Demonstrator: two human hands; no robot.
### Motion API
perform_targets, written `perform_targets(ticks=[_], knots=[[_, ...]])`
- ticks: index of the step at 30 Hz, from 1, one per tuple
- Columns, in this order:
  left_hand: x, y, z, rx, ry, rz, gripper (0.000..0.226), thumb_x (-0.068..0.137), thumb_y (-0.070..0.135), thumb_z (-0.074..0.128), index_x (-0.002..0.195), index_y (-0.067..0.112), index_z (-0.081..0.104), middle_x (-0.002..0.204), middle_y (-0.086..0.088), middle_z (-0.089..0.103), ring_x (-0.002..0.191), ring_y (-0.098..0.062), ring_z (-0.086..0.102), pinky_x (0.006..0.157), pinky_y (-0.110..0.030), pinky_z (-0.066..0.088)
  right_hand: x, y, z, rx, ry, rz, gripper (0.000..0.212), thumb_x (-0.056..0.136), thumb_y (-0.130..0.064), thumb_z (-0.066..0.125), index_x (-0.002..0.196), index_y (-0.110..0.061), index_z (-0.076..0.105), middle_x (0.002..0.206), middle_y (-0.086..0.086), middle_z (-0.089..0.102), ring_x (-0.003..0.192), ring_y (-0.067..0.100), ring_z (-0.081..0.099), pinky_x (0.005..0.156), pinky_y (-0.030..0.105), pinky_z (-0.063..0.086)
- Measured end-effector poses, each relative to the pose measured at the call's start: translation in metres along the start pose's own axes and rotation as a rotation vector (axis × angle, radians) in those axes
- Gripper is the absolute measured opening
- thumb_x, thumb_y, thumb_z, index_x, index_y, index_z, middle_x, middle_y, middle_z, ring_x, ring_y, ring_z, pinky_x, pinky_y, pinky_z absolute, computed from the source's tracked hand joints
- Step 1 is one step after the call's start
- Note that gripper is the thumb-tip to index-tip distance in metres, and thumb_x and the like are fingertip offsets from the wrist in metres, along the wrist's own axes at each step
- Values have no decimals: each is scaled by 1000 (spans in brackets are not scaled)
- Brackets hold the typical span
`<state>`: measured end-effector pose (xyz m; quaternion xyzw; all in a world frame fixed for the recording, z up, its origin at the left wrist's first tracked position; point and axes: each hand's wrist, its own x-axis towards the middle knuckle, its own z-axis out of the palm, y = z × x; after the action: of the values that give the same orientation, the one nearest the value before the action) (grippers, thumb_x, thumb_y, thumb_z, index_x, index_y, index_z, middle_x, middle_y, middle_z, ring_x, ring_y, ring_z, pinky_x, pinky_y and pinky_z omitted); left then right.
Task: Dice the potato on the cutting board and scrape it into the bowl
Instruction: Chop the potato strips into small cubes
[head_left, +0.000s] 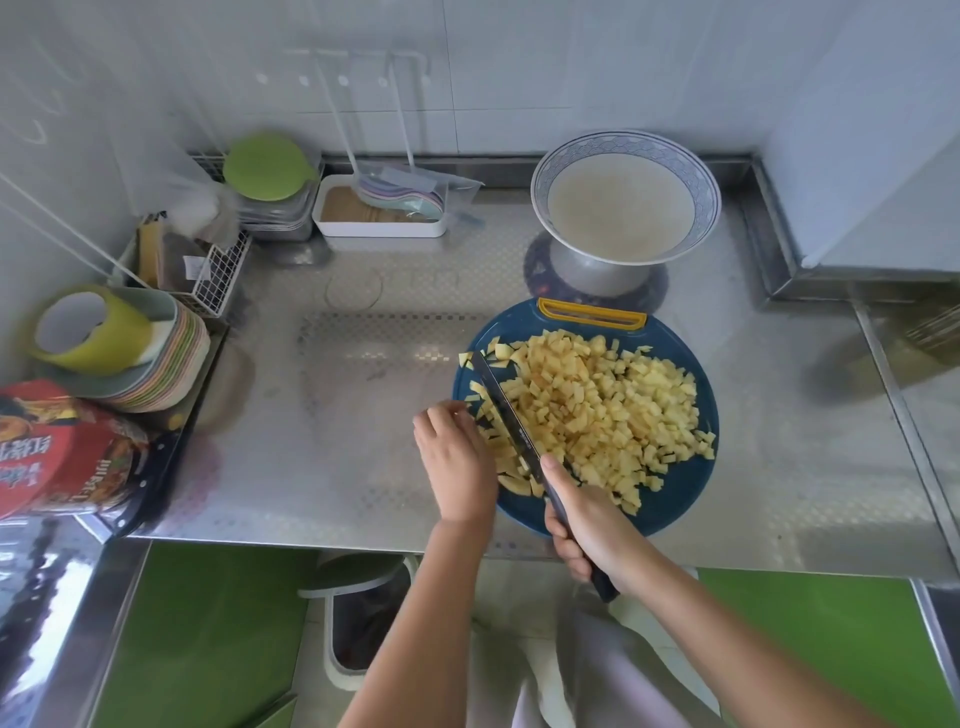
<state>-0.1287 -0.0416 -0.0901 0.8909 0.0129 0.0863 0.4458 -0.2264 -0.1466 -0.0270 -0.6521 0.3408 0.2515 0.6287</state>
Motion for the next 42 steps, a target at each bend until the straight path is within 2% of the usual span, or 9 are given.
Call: perform_targets(ticks=[5, 8, 12, 17, 23, 26, 31, 36, 42], knots=[[48, -25, -28, 106, -337, 173, 27, 91, 1, 53, 112, 13, 65, 113, -5, 56, 98, -22, 58, 84, -33, 51, -4, -1, 3, 57, -5, -18, 70, 88, -74, 39, 52, -15, 40, 44, 5, 33, 36, 19, 31, 40, 25, 33], [62, -26, -34, 86, -472, 141, 17, 87, 5, 65, 101, 9, 71, 101, -2, 62, 84, -13, 60, 81, -23, 50, -8, 0, 7, 51, 9, -57, 70, 89, -74, 36, 53, -13, 39, 43, 6, 33, 36, 20, 31, 40, 26, 33], [62, -25, -40, 118, -489, 131, 12, 85, 10, 69, 96, 10, 73, 95, 0, 61, 78, -9, 56, 74, -9, 44, -14, 9, 17, 7, 38, -89, 77, 80, -79, 35, 58, -6, 39, 45, 7, 29, 35, 21, 29, 43, 29, 31], [51, -26, -41, 120, -528, 173, 29, 87, 17, 68, 116, 19, 67, 106, 4, 51, 82, -7, 54, 77, -13, 42, -20, 22, 31, -23, 84, -87, 74, 88, -76, 31, 58, -8, 36, 42, 3, 30, 34, 18, 30, 43, 30, 28], [48, -25, -41, 140, -530, 140, 11, 88, 21, 68, 94, 14, 71, 97, 5, 52, 75, 2, 51, 65, -1, 36, -16, 31, 35, -38, 92, -71, 71, 93, -70, 32, 60, -6, 39, 39, 1, 29, 30, 16, 27, 42, 29, 24], [39, -23, -44, 111, -498, 113, 14, 92, 19, 62, 98, 11, 71, 99, 1, 55, 78, -6, 55, 68, -4, 40, -13, 31, 33, -38, 96, -30, 68, 93, -68, 35, 56, -11, 31, 38, -1, 27, 31, 15, 25, 40, 26, 22], [11, -19, -49, -38, -444, 72, 17, 89, 26, 66, 102, 16, 68, 97, 6, 59, 81, -3, 58, 72, -9, 47, -9, 32, 28, -5, 100, 39, 63, 101, -58, 35, 56, -14, 31, 36, -7, 26, 31, 12, 23, 38, 23, 20], [3, -22, -49, -78, -409, 37, 20, 84, 25, 72, 102, 17, 70, 96, 11, 61, 83, -7, 59, 75, -19, 51, -6, 34, 23, -77, 123, 23, 67, 93, -70, 35, 56, -15, 24, 41, -4, 20, 34, 16, 22, 43, 27, 20], [-2, -28, -44, -60, -353, 93, 18, 85, 25, 71, 100, 15, 68, 97, 9, 62, 88, -10, 58, 78, -25, 50, -9, 36, 20, -57, 44, -13, 71, 82, -77, 35, 53, -12, 34, 44, 5, 25, 35, 21, 28, 41, 26, 28]])
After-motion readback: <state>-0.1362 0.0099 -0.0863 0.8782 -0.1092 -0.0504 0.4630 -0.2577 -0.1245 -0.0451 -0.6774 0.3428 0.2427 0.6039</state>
